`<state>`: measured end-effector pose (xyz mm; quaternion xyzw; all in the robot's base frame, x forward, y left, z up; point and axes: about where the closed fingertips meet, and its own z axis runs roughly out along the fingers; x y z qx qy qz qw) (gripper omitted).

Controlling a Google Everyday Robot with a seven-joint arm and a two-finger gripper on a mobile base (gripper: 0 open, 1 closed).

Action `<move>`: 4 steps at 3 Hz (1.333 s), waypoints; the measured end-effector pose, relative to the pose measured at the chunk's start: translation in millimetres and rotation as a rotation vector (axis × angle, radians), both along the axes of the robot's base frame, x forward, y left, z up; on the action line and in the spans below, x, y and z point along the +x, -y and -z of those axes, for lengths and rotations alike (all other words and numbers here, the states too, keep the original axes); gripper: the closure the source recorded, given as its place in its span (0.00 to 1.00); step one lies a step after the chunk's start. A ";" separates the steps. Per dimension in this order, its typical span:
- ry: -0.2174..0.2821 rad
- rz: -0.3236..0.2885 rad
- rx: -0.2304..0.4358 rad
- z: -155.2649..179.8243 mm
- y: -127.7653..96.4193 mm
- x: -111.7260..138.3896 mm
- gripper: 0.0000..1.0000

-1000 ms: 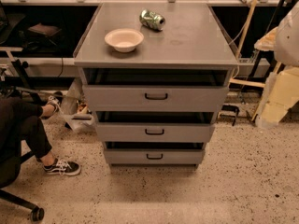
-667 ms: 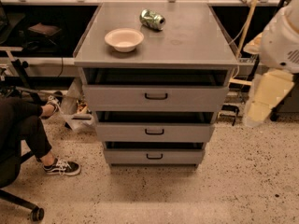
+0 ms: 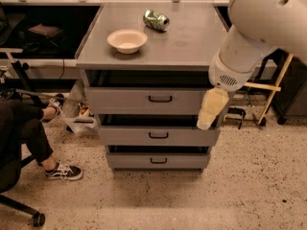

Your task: Open top drawer

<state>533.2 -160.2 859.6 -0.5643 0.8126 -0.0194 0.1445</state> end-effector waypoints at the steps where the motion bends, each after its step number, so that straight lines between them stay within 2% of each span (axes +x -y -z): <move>1: -0.019 0.102 -0.031 61.0 -15.8 39.1 0.00; 2: -0.048 0.225 -0.058 114.2 -19.9 76.0 0.00; 3: -0.048 0.225 -0.058 114.1 -19.9 76.0 0.00; 4: -0.022 0.137 -0.062 112.4 -22.9 89.6 0.00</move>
Offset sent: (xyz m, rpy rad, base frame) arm 0.1174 0.0245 -0.1612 -0.0856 0.0597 -0.3320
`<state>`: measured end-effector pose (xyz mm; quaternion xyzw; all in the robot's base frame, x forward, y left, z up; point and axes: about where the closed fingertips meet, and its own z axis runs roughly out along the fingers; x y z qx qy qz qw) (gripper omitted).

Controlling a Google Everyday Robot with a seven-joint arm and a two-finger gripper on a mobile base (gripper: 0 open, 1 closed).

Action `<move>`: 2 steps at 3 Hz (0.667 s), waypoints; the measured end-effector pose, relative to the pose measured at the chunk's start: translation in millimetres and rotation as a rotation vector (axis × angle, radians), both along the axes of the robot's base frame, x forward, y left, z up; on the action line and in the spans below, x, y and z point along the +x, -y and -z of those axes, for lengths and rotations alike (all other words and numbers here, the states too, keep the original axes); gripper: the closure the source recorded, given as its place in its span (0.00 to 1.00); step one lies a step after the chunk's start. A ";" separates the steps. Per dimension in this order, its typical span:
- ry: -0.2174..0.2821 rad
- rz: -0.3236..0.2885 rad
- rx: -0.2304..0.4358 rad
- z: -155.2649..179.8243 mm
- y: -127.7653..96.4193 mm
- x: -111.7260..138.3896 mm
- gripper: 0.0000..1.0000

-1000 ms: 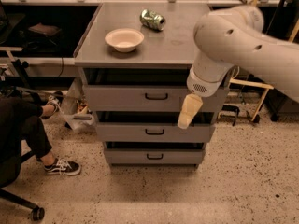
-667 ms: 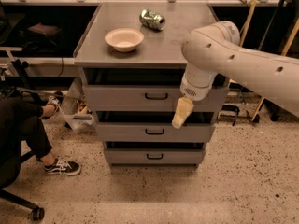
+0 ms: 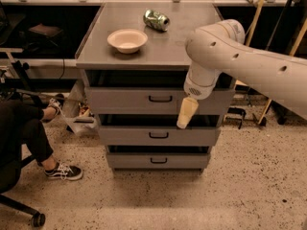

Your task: Open top drawer

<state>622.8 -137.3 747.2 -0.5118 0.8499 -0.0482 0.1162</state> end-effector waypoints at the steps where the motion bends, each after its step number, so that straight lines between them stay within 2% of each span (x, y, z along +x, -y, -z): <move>1: 0.062 -0.170 0.001 -13.1 -14.9 32.9 0.00; 2: 0.074 -0.249 -0.021 -16.1 -14.4 34.9 0.00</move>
Offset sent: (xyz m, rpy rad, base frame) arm 0.0276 0.0125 0.0106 0.0022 -0.0514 0.1371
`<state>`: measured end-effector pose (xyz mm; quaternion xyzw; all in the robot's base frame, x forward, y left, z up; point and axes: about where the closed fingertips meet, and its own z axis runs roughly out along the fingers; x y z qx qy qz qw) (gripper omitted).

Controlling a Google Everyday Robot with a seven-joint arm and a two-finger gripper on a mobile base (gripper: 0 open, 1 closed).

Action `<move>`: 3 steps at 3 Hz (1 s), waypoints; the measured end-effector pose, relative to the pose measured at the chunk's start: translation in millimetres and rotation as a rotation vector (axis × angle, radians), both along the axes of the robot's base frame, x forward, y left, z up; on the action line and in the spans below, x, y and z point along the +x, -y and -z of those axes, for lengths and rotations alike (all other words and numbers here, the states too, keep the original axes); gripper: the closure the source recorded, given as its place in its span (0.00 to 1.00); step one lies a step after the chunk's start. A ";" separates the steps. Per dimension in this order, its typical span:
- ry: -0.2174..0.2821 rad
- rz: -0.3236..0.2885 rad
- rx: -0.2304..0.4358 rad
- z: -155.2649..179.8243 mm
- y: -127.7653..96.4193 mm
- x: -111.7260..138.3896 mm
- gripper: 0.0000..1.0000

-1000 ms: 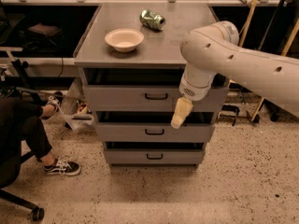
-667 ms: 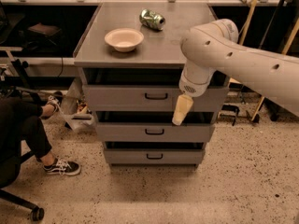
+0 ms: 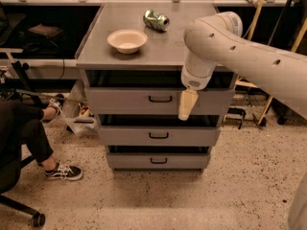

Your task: Open top drawer

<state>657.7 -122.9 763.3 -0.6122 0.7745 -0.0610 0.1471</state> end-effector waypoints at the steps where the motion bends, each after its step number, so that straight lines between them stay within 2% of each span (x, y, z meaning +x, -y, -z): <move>1: 0.000 0.000 0.000 0.2 0.0 -0.1 0.00; 2: 0.013 0.033 0.044 9.3 4.3 10.1 0.00; 3: 0.100 0.136 0.144 23.4 19.0 49.6 0.00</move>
Offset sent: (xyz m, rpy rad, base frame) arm 0.0410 -0.0178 -0.0303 0.1728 -0.0599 -0.1298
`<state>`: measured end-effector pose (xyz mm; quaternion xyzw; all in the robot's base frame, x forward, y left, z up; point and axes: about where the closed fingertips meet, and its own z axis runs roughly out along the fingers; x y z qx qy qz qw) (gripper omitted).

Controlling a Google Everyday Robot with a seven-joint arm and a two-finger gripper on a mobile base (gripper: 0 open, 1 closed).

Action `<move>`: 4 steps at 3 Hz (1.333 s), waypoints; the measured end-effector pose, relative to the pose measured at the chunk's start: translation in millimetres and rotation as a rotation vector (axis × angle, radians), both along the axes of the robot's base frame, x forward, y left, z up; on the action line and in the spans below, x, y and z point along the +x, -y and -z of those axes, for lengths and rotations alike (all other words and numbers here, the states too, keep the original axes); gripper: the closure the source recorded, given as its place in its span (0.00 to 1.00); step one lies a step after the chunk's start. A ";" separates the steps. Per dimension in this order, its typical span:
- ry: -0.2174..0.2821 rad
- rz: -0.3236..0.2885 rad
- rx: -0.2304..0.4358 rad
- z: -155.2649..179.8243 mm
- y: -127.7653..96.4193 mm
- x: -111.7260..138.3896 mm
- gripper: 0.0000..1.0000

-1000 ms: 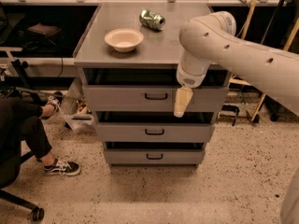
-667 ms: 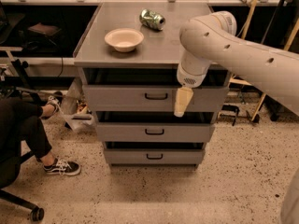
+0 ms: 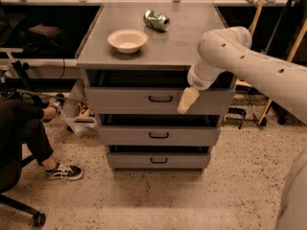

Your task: Open top drawer

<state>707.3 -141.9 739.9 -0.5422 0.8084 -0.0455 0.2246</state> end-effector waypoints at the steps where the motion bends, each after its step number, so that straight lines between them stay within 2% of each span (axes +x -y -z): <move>1: 0.071 0.024 0.031 0.1 6.9 20.2 0.00; 4: 0.084 0.024 0.024 4.3 6.4 20.1 0.00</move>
Offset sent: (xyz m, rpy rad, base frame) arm 0.0205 -0.0068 0.0002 0.0315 -0.0710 -0.0238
